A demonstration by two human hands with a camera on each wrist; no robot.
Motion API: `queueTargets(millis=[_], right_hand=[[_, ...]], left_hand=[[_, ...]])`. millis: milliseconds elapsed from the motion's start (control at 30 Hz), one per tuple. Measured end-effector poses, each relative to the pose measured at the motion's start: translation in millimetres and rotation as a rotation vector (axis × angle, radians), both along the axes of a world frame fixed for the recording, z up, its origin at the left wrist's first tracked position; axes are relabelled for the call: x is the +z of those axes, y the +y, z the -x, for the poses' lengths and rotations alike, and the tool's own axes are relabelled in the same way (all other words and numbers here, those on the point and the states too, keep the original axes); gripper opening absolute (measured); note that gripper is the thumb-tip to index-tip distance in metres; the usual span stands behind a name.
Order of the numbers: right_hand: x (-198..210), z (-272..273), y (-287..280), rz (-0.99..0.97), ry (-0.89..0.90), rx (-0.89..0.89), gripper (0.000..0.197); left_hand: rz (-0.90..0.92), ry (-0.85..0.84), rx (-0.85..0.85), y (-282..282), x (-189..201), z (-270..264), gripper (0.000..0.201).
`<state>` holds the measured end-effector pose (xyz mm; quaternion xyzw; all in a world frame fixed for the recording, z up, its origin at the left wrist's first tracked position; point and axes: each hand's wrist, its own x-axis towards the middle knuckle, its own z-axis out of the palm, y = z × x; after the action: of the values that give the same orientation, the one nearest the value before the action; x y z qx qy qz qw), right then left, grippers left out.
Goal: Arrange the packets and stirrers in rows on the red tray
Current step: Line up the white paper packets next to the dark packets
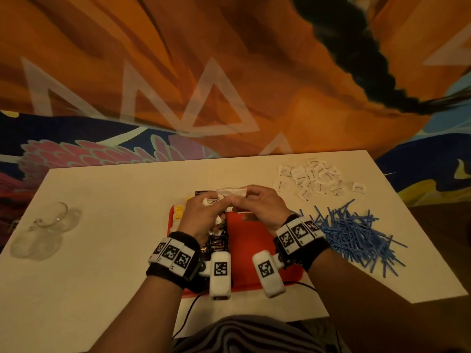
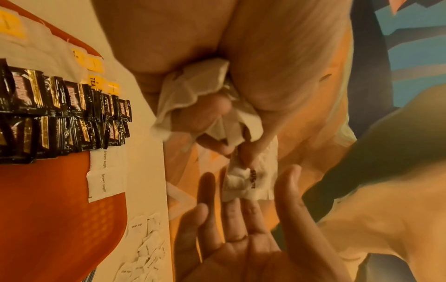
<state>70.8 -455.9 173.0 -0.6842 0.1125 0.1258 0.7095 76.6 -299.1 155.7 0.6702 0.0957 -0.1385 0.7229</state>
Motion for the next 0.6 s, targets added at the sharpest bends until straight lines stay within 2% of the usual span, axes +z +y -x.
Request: queueTargets(millis=[100, 200, 267, 333, 467, 500, 600], right_hand=[[-11.3, -7.6, -9.6, 0.021, -0.007, 0.016, 0.027], [-22.4, -15.7, -19.8, 0.050, 0.002, 0.032, 0.006], [-34.3, -20.5, -25.3, 0.073, 0.009, 0.056, 0.019], [-48.0, -23.1, -28.6, 0.080, 0.042, 0.056, 0.023], [-90.0, -32.5, -33.1, 0.084, 0.132, 0.032, 0.009], [-103.0, -37.1, -35.4, 0.117, 0.164, 0.027, 0.007], [-141.9, -57.0, -42.5, 0.295, 0.254, 0.046, 0.024]], left_hand=[[-0.013, 0.035, 0.019, -8.4, -1.8, -6.7, 0.018], [-0.013, 0.104, 0.058, -17.8, -7.0, -15.1, 0.030], [-0.038, 0.140, 0.109, -22.9, -14.5, -21.0, 0.033], [-0.107, 0.170, 0.135, -27.0, -24.5, -24.6, 0.033], [-0.210, 0.263, 0.220, -28.0, -44.5, -30.1, 0.028], [-0.225, 0.291, 0.236, -25.3, -48.7, -31.5, 0.028], [-0.228, 0.350, 0.228, -13.3, -60.7, -34.5, 0.030]])
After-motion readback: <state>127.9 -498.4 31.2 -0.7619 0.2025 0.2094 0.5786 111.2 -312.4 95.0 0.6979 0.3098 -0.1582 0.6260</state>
